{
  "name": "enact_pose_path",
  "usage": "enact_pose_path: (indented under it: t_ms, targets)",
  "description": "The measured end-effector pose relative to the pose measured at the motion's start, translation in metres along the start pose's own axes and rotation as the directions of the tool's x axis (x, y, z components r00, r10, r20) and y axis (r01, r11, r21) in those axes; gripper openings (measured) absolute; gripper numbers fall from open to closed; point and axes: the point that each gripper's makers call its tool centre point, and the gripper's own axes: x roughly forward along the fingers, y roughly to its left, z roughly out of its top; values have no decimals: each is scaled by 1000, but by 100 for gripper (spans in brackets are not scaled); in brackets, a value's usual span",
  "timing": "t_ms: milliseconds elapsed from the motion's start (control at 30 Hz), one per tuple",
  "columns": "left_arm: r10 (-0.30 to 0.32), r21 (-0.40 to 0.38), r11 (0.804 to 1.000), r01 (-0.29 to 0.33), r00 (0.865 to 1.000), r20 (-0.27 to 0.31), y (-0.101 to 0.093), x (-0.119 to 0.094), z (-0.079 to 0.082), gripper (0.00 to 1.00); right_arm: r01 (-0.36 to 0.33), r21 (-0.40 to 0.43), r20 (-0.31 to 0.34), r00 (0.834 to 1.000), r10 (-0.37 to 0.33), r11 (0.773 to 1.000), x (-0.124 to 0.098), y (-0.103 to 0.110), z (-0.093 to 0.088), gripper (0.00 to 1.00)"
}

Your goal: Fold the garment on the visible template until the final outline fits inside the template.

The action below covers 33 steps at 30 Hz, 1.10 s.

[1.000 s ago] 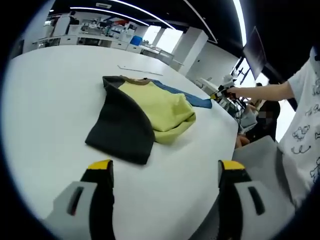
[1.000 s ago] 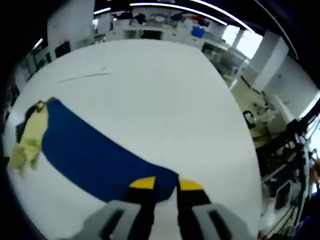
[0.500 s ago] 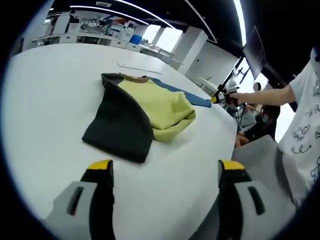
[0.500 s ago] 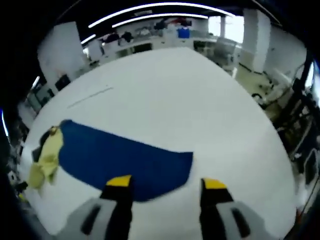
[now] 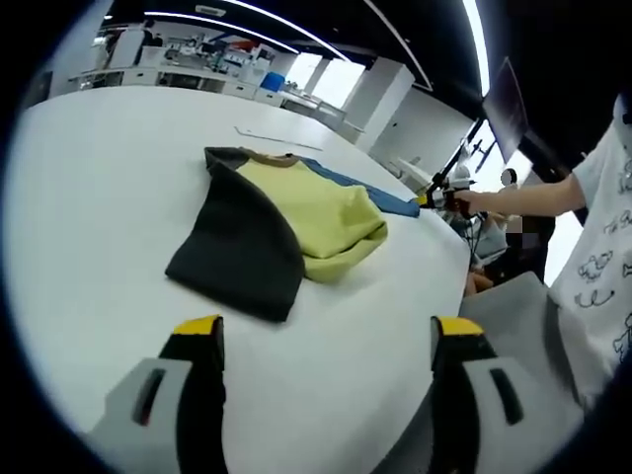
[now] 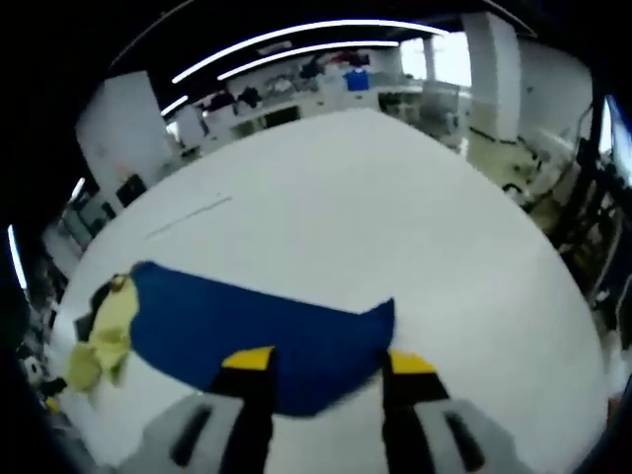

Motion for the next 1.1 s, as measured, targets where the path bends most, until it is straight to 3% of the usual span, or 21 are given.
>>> enact_pose_path:
  t_ms: [233, 567, 733, 867, 1000, 1033, 1100]
  targets:
    - [-9, -7, 1000, 9, 1000, 0, -1, 3, -2, 83, -28, 47, 36, 999, 27, 998, -7, 6, 9, 0]
    - [-8, -11, 1000, 8, 1000, 4, -1, 4, -1, 83, 14, 32, 11, 1000, -14, 999, -11, 4, -1, 0]
    - [-9, -14, 1000, 9, 1000, 4, -3, 4, -3, 83, 90, 15, -12, 996, -90, 996, -15, -11, -7, 0]
    - [-7, -15, 1000, 7, 1000, 8, -3, 3, -2, 83, 80, 27, -17, 997, -79, 996, -17, -14, -9, 0]
    - [-6, -17, 1000, 6, 1000, 6, 0, 3, -3, 83, 42, 3, 8, 999, -42, 999, -18, -6, -8, 30]
    - [-6, -17, 1000, 6, 1000, 6, 1, 2, -3, 83, 16, -23, 11, 1000, -16, 1000, -17, -2, -8, 40]
    - [-7, -18, 1000, 7, 1000, 8, 2, 3, -3, 83, 2, -92, -8, 1000, -2, 996, -17, 2, -12, 51]
